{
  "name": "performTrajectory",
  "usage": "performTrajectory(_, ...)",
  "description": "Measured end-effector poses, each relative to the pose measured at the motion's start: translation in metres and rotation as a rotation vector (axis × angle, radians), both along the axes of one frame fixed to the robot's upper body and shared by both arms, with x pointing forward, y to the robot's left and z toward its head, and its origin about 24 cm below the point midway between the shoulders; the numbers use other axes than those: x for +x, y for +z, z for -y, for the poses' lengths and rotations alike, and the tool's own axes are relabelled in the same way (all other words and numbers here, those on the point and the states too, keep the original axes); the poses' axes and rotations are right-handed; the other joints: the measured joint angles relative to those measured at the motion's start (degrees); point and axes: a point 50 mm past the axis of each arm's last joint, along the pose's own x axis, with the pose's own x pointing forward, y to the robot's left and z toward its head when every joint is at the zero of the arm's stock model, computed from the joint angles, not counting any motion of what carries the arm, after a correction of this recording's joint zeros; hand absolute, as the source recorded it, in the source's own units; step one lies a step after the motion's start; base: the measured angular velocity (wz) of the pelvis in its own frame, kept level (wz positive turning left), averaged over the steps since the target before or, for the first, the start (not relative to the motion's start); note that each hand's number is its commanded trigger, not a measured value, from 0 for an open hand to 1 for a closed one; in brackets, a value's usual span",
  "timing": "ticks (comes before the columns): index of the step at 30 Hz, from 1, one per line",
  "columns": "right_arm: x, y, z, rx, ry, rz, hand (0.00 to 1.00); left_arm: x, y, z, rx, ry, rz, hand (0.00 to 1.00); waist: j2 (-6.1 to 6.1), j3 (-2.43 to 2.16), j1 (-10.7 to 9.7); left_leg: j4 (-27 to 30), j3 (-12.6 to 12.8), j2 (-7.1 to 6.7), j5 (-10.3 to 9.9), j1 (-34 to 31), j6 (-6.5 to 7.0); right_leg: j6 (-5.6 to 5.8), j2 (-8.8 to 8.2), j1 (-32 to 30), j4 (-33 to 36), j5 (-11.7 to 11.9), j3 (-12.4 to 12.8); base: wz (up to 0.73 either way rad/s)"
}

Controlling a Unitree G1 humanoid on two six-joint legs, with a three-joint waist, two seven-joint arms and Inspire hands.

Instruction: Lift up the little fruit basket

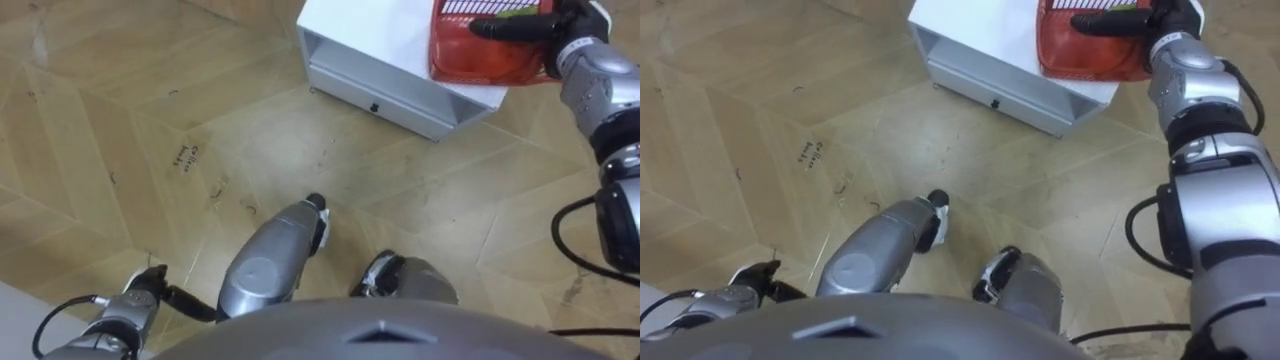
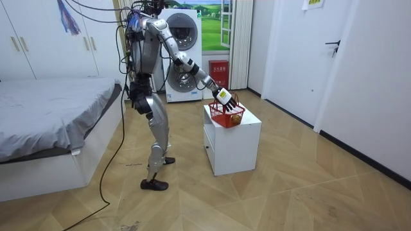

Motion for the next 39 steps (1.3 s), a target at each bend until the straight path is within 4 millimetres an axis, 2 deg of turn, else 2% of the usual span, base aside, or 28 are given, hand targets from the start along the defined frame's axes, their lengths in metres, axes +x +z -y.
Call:
performTrajectory(2, -0.003, -0.004, 0.000, -0.010, 0.020, -0.016, 0.00, -0.002, 0.001, -0.003, 0.006, 0.002, -0.004, 0.00, -0.48, -0.77, -0.41, -0.18, -0.07, 0.63, 0.01, 0.84, -0.04, -0.28, 1.34, 1.60, -2.27, 0.90, -0.19, -0.07)
performTrajectory(3, -0.005, -0.006, 0.001, -0.007, 0.024, -0.024, 0.00, -0.004, 0.000, -0.003, 0.008, 0.004, -0.011, 0.00, -0.70, -1.01, -0.98, -0.38, -0.16, 0.74, 0.01, 1.70, -0.04, -0.18, 1.66, 2.63, -3.04, 1.06, -0.21, 0.00)
performTrajectory(4, -0.006, -0.008, 0.001, -0.004, 0.028, -0.027, 0.00, -0.006, 0.000, -0.004, 0.009, 0.006, -0.017, 0.00, -0.82, -1.09, -1.11, -0.58, -0.09, 0.73, 0.01, 2.22, -0.04, -0.13, 1.66, 3.12, -3.26, 1.12, -0.16, 0.00)
performTrajectory(6, -0.012, -0.013, 0.001, -0.004, 0.042, -0.040, 0.00, -0.012, 0.000, -0.004, 0.010, 0.014, -0.037, 0.00, -1.05, -2.09, -1.62, -1.44, -0.05, 0.76, 0.01, 3.70, -0.03, 0.07, 1.95, 4.41, -4.83, 1.64, -0.12, -0.06)
performTrajectory(7, -0.014, -0.015, 0.000, -0.002, 0.053, -0.040, 0.00, -0.014, 0.000, -0.005, 0.011, 0.017, -0.047, 0.00, -1.12, -2.25, -1.86, -2.15, 0.03, 0.78, 0.03, 5.03, 0.00, 0.15, 2.09, 5.76, -5.91, 2.03, -0.07, -0.10)
performTrajectory(13, -0.022, -0.022, -0.003, -0.003, 0.081, -0.047, 0.00, -0.005, 0.001, -0.005, 0.013, 0.012, -0.031, 0.00, -1.11, -2.32, -2.96, -3.61, 0.52, 0.97, 0.06, 8.21, 0.04, 0.31, 2.46, 8.90, -7.14, 2.40, 0.51, -0.05)
performTrajectory(17, -0.035, -0.037, -0.002, 0.000, 0.077, -0.096, 0.00, -0.003, 0.001, -0.004, 0.012, 0.011, -0.026, 0.00, -0.10, -2.31, -3.24, -4.43, 0.40, 1.65, -0.06, 9.29, -0.15, 0.06, 3.45, 10.85, -9.35, 3.02, -0.15, 0.00)
performTrajectory(21, -0.034, -0.036, -0.007, -0.012, 0.098, -0.087, 0.00, -0.005, 0.001, -0.005, 0.019, 0.020, -0.033, 0.00, 0.32, -2.40, -4.41, -5.15, 0.37, 1.71, 0.02, 9.48, -0.28, 0.00, 3.56, 10.87, -9.71, 3.07, -0.19, 0.00)
performTrajectory(26, -0.031, -0.028, -0.016, -0.019, 0.140, -0.025, 0.00, -0.003, 0.002, -0.006, 0.018, 0.033, -0.017, 0.00, 0.18, -2.43, -5.53, -5.09, -0.16, 1.46, 0.02, 9.45, -0.27, 0.13, 3.59, 11.41, -10.72, 3.18, -0.78, 0.06)
performTrajectory(31, -0.034, -0.029, -0.018, -0.017, 0.146, -0.019, 0.00, -0.004, 0.002, -0.006, 0.018, 0.033, -0.010, 0.00, -0.33, -2.50, -5.87, -5.99, 0.06, 1.35, 0.02, 10.81, -0.26, 0.27, 3.48, 12.54, -11.41, 3.26, -0.73, -0.01)
performTrajectory(34, -0.034, -0.027, -0.018, -0.012, 0.132, -0.006, 0.00, -0.008, 0.002, -0.006, 0.016, 0.031, -0.010, 0.00, -0.39, -2.51, -7.19, -6.49, 0.05, 1.36, 0.03, 11.58, -0.26, 0.31, 3.54, 13.28, -11.90, 3.34, -0.81, 0.00)
performTrajectory(36, -0.039, -0.025, -0.016, -0.012, 0.118, 0.024, 0.00, -0.011, 0.002, -0.006, 0.016, 0.034, -0.013, 0.00, -0.49, -2.54, -7.54, -6.98, 0.25, 1.37, 0.04, 12.34, -0.26, 0.32, 3.51, 13.81, -12.13, 3.34, -0.66, -0.02)
performTrajectory(39, -0.058, -0.030, -0.007, -0.008, 0.067, 0.035, 0.00, -0.018, 0.003, -0.010, 0.021, 0.081, -0.007, 0.00, -0.82, -2.78, -8.56, -8.16, 0.16, 1.26, 0.04, 14.28, -0.26, 0.44, 3.62, 15.86, -13.55, 3.46, -0.83, 0.00)
